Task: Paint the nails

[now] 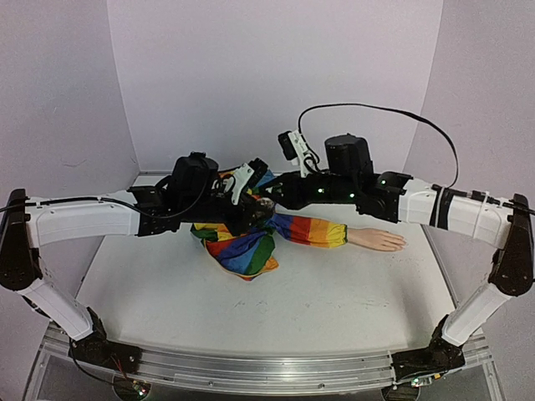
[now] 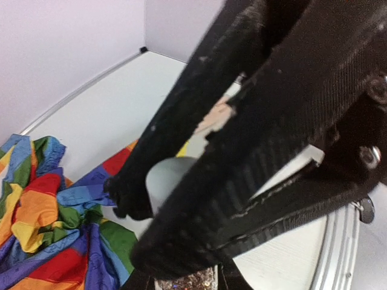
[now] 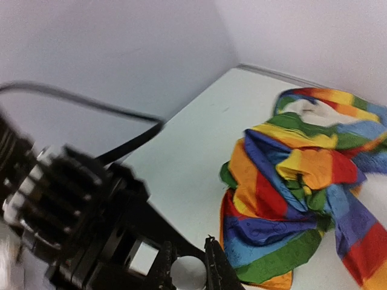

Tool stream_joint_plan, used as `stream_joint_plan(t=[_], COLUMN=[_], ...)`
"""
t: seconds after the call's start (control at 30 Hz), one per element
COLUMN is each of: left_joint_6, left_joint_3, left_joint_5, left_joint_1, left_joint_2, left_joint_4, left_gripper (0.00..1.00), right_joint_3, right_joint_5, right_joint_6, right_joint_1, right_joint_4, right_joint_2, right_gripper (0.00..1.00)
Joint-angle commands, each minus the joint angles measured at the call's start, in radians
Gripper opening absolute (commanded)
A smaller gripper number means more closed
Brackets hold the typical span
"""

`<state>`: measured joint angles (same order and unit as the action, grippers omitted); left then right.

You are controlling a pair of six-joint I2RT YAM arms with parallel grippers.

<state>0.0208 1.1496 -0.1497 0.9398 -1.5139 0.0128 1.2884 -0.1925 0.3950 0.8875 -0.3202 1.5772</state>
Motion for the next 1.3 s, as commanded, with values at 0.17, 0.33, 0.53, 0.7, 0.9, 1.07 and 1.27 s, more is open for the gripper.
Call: stream_joint_plan(t=[0.17, 0.33, 0.53, 0.7, 0.9, 1.07, 1.27], left_joint_6=[-0.156, -0.136, -0.1, -0.097, -0.111, -0.123, -0.138], left_joint_3=[-0.001, -0.002, 0.001, -0.005, 0.01, 0.032, 0.038], left_joint_5=[-0.562, -0.477, -0.264, -0.053, 0.088, 0.17, 0.204], left_joint_1=[0.016, 0.016, 0.016, 0.017, 0.02, 0.027, 0.033], left_joint_2=[0.082, 0.073, 0.058, 0.051, 0.031, 0.012, 0.012], left_joint_4=[-0.072, -0.071, -0.07, -0.055, -0.04, -0.021, 0.015], left_gripper=[0.0, 0.0, 0.0, 0.0, 0.0, 0.0, 0.0], right_joint_3=[-0.107, -0.126, -0.125, -0.056, -0.037, 0.052, 0.201], right_joint_5=[-1.075, -0.952, -0.455, -0.256, -0.211, -0.161, -0.076], right_joint_6=[-0.359, -0.345, -0.226, -0.149, -0.004, 0.061, 0.029], right_joint_1=[-0.097, -0.097, -0.113, -0.119, -0.117, -0.105, -0.05], right_joint_4=[-0.157, -0.16, -0.105, 0.119, 0.137, 0.18, 0.309], right_joint_2=[0.001, -0.016, -0.09, -0.089, -0.122, -0.072, 0.035], right_gripper=[0.0, 0.0, 0.65, 0.81, 0.83, 0.59, 0.51])
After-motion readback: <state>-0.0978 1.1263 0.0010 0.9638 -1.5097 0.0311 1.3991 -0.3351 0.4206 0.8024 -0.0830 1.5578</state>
